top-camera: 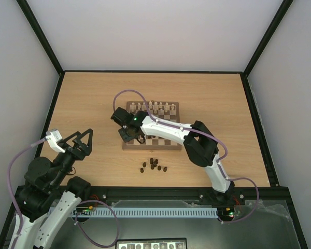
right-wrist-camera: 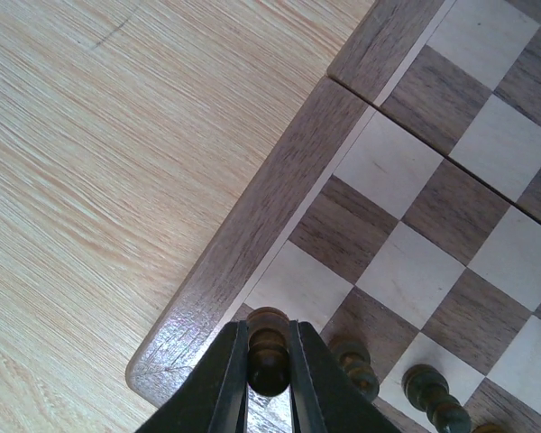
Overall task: Set up the chess pieces on the board
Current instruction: Place the chess piece on the chessboard.
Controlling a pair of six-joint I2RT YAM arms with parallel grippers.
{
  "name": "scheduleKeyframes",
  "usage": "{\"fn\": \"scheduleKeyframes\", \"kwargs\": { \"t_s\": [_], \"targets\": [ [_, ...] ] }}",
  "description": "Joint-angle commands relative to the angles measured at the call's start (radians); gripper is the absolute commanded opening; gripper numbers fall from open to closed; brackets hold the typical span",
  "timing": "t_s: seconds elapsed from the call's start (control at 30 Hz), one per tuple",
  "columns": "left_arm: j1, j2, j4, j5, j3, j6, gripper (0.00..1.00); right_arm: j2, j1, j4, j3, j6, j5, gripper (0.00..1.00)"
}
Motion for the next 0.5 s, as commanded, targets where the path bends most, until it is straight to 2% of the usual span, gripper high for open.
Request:
{"fn": "scheduleKeyframes", "kwargs": {
  "t_s": [0.0, 0.47],
  "targets": [
    [-0.003, -0.008, 0.028, 0.006, -0.008, 0.0, 0.99, 0.02, -0.014, -0.034, -0.002, -0.011, -0.011, 0.13],
    [-0.003, -0.007, 0.031, 0.004, -0.01, -0.001, 1.0, 0.049, -0.03, -0.023, -0.008, -0.016, -0.033, 0.14]
  ]
}}
